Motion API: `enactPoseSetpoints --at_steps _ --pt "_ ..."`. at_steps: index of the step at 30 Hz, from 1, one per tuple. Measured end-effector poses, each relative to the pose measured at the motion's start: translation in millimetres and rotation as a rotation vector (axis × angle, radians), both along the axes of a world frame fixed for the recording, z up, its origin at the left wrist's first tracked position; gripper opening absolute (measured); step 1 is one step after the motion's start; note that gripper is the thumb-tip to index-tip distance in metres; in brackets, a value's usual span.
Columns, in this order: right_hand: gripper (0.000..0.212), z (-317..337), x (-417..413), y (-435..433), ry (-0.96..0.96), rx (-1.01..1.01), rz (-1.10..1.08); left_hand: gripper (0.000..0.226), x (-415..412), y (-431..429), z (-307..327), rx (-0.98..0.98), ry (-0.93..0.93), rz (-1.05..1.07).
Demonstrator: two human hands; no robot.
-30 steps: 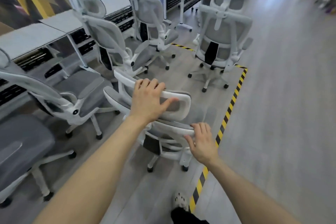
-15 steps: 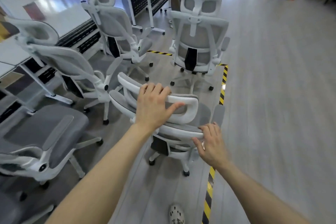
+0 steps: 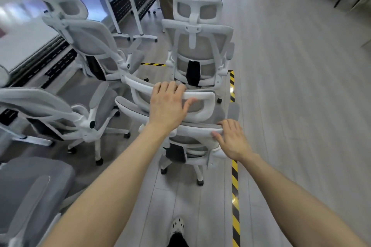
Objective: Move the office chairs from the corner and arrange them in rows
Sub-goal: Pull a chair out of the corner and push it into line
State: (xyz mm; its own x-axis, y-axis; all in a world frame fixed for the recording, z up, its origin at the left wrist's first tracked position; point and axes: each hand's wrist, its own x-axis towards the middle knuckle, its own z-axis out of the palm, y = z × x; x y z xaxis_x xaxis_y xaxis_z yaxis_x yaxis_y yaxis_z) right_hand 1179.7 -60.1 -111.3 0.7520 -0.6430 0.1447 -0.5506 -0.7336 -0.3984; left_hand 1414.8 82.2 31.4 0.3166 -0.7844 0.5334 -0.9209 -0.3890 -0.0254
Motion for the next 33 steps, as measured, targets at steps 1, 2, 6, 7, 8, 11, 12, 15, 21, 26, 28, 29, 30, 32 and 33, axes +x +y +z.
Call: enactPoseSetpoints --at_steps 1,2,6,7,8,11,12,15,21,26,28,29,30,32,33 --pt "0.055 1 6 -9 0.022 0.004 -0.014 0.05 5 -10 -1 0.003 -0.004 -0.001" --pt "0.054 2 12 -17 0.05 0.013 -0.029 0.051 10 -19 -1 0.008 -0.003 -0.001" --pt "0.053 7 34 -42 0.111 0.063 -0.112 0.051 28 -59 0 0.027 0.007 0.012" --pt "0.055 9 40 -47 0.115 0.077 -0.124 0.051 33 -66 0 0.027 0.005 0.01" --pt "0.056 11 46 -51 0.118 0.094 -0.131 0.05 39 -72 -1 0.029 0.002 0.006" --pt "0.057 16 63 -60 0.11 0.14 -0.155 0.049 58 -85 1 0.038 0.01 -0.022" --pt "0.057 17 68 -61 0.106 0.146 -0.166 0.049 64 -89 2 0.042 0.018 -0.025" --pt "0.057 18 79 -64 0.099 0.168 -0.186 0.048 74 -97 4 0.047 0.029 -0.024" --pt "0.058 25 87 -71 0.152 0.194 -0.225 0.053 78 -102 7 0.079 0.06 -0.024" --pt "0.061 49 93 -73 0.241 0.197 -0.235 0.056 79 -105 16 0.102 0.091 -0.035" --pt "0.061 63 91 -68 0.286 0.178 -0.227 0.055 80 -102 21 0.128 0.106 -0.063" --pt "0.06 71 88 -64 0.307 0.163 -0.216 0.052 78 -100 24 0.151 0.094 -0.09" --pt "0.059 79 83 -59 0.32 0.151 -0.209 0.049 76 -99 26 0.171 0.07 -0.127" --pt "0.057 94 67 -48 0.322 0.146 -0.248 0.046 64 -97 32 0.166 0.03 -0.206" --pt "0.055 100 55 -41 0.319 0.152 -0.288 0.042 54 -96 34 0.145 0.025 -0.242"
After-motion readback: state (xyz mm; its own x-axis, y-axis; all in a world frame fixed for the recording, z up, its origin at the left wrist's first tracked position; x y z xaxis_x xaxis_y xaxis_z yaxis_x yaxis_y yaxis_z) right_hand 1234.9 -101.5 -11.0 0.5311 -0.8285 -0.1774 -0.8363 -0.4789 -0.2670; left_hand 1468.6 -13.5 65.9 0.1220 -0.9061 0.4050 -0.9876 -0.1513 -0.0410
